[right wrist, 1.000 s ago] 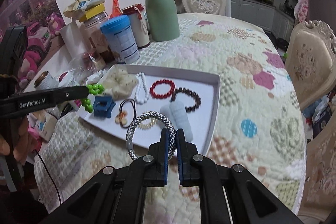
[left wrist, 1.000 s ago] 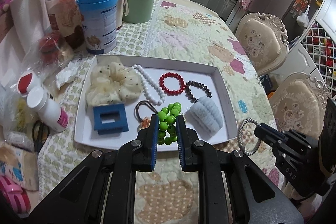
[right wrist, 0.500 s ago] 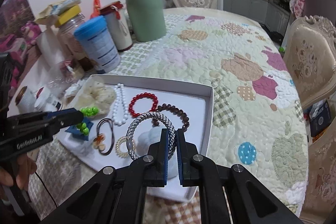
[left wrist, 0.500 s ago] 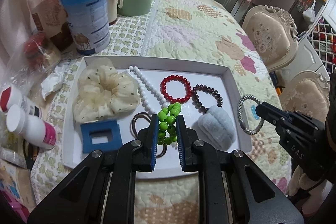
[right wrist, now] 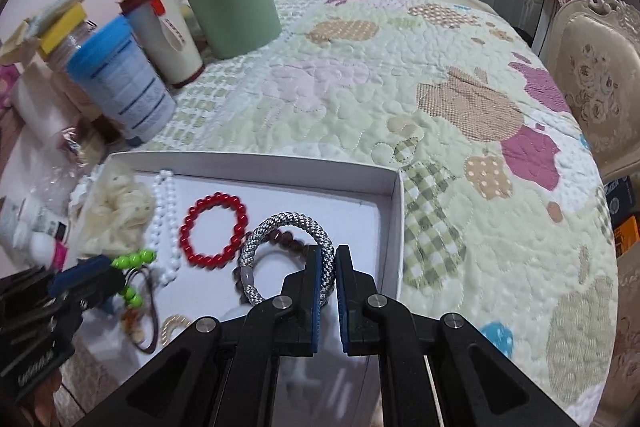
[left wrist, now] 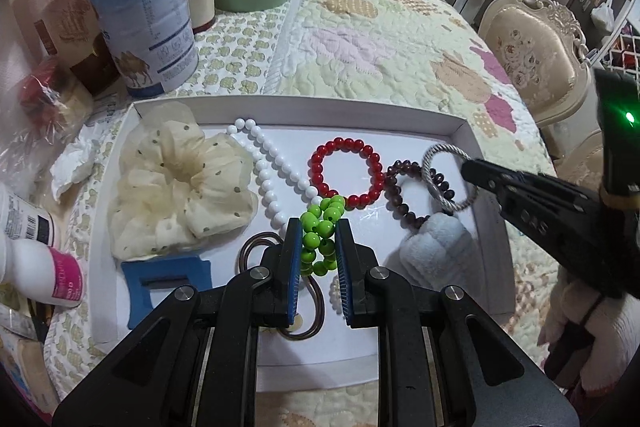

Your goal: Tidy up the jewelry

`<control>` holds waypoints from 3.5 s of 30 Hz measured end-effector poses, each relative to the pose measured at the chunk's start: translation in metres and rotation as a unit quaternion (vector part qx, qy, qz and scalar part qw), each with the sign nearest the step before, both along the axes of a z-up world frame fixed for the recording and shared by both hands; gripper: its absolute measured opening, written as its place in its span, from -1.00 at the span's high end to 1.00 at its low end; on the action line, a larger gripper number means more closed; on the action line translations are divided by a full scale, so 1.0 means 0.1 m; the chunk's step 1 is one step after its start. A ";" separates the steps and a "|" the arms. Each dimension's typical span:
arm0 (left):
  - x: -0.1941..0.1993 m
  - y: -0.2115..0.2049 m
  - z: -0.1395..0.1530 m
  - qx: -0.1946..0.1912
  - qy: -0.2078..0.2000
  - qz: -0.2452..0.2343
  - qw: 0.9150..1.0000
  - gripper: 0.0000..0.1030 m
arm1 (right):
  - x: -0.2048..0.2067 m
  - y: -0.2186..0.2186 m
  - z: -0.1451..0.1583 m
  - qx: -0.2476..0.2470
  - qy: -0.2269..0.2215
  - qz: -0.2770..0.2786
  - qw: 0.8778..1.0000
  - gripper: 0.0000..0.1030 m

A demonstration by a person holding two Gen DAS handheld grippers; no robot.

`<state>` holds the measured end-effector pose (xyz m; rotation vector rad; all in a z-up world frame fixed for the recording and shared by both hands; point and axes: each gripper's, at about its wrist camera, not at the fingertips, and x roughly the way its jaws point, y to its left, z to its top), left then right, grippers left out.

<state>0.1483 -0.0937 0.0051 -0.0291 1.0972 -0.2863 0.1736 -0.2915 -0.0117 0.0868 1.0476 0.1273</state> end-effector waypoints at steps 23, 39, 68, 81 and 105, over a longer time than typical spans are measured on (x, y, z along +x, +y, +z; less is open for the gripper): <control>0.01 -0.09 -0.16 0.012 0.007 0.014 1.000 0.01 | 0.02 -0.03 -0.08 0.004 -0.009 -0.013 1.000 0.47; -0.68 0.19 0.29 0.051 -0.055 0.051 0.996 0.01 | -1.18 0.34 0.43 0.023 -0.073 -0.024 0.997 0.38; -1.70 0.39 0.91 0.067 -0.132 0.121 0.982 0.01 | -2.06 0.60 0.99 -0.002 -0.147 0.008 0.989 0.23; -1.71 0.38 0.88 0.065 -0.127 0.116 0.983 0.01 | -2.07 0.58 0.96 -0.012 -0.142 0.005 0.990 0.23; -1.65 0.38 0.84 0.064 -0.121 0.113 0.984 0.01 | -2.04 0.60 0.89 -0.020 -0.130 0.010 0.991 0.23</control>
